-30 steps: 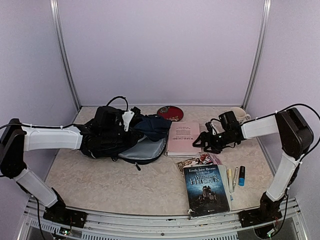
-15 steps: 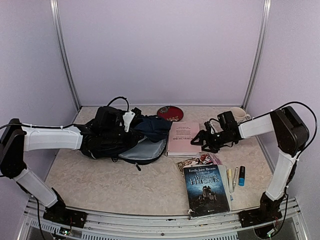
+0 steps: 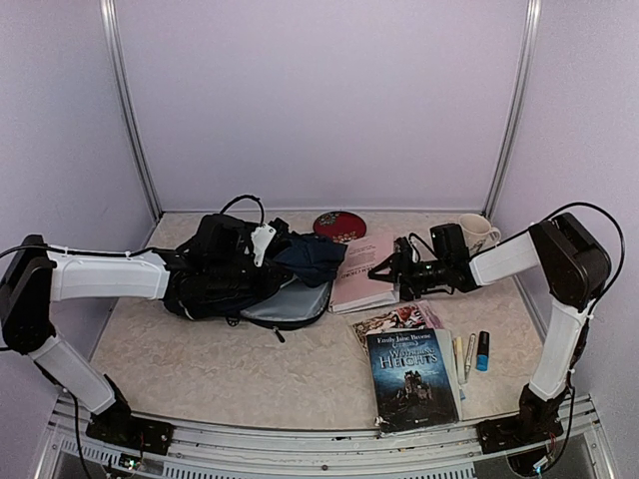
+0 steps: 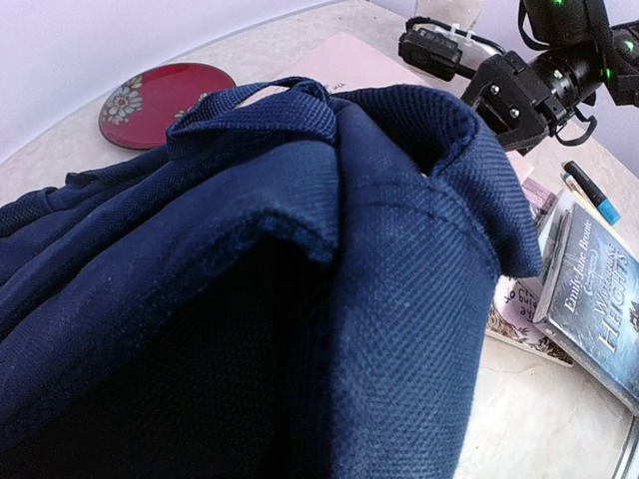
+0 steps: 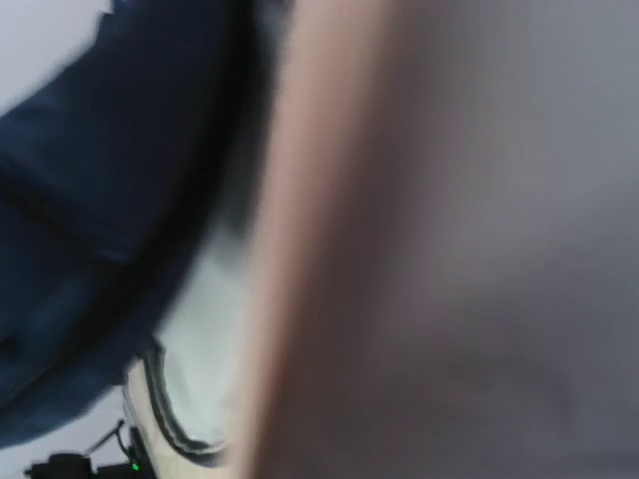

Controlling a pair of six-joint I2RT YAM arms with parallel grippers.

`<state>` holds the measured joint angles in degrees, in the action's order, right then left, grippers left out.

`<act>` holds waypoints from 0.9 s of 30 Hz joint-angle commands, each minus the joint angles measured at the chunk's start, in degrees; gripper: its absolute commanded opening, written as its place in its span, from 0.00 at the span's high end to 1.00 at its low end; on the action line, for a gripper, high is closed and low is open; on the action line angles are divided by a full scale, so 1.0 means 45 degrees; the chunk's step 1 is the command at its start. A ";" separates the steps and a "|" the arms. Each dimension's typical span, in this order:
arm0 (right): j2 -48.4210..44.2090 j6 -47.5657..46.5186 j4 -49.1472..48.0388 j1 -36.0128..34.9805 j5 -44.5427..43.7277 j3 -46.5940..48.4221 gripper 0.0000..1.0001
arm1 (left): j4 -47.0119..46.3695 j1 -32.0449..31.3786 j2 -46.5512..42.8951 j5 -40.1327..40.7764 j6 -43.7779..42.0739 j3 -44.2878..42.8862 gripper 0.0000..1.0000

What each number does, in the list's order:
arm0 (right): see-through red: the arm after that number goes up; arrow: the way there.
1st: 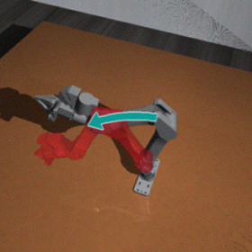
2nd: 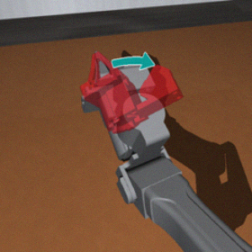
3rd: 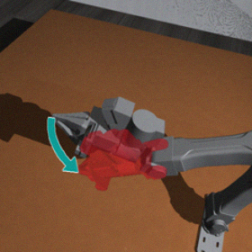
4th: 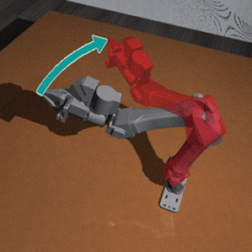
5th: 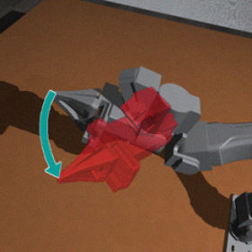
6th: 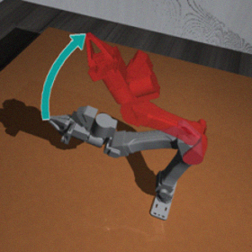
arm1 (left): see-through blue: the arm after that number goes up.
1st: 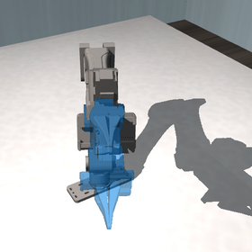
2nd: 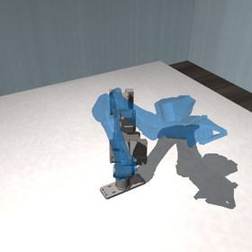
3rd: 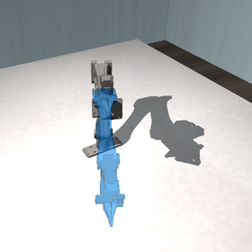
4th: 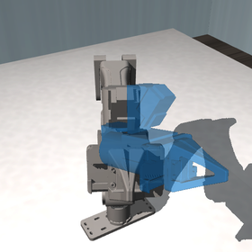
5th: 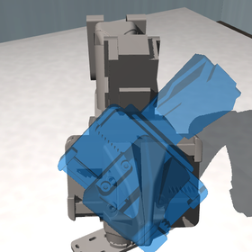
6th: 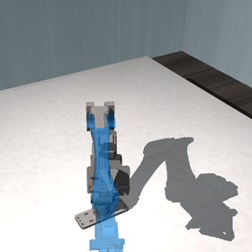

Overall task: Pack the student bag
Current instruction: Pick up the book.

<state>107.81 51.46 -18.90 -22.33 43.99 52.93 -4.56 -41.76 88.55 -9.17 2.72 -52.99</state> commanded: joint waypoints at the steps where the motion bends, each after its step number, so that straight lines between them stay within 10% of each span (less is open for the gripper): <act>1: 0.0017 0.0986 -0.1818 -0.0197 0.0604 0.0247 0.44 | -0.0691 -0.0388 -0.0097 -0.0812 0.0073 -0.0632 1.00; 5: -0.0422 0.0418 -0.0759 -0.0165 -0.0143 0.0288 0.64 | -0.0259 -0.0388 -0.0329 -0.0534 0.0047 -0.0792 1.00; 19: -0.5384 -0.5236 0.6702 -0.0134 -0.0462 0.1004 0.72 | 0.0260 -0.0436 -0.3480 0.2100 -0.0457 -0.1248 1.00; 27: -0.7892 -1.2225 1.0277 -0.5349 -1.0041 0.2621 0.73 | -0.0108 -0.0578 -0.4750 0.3320 0.0058 -0.1062 1.00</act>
<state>78.22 17.65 21.28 -32.69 21.82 63.40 1.34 -43.83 70.48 3.03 0.97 -55.77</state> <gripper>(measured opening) 0.417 0.088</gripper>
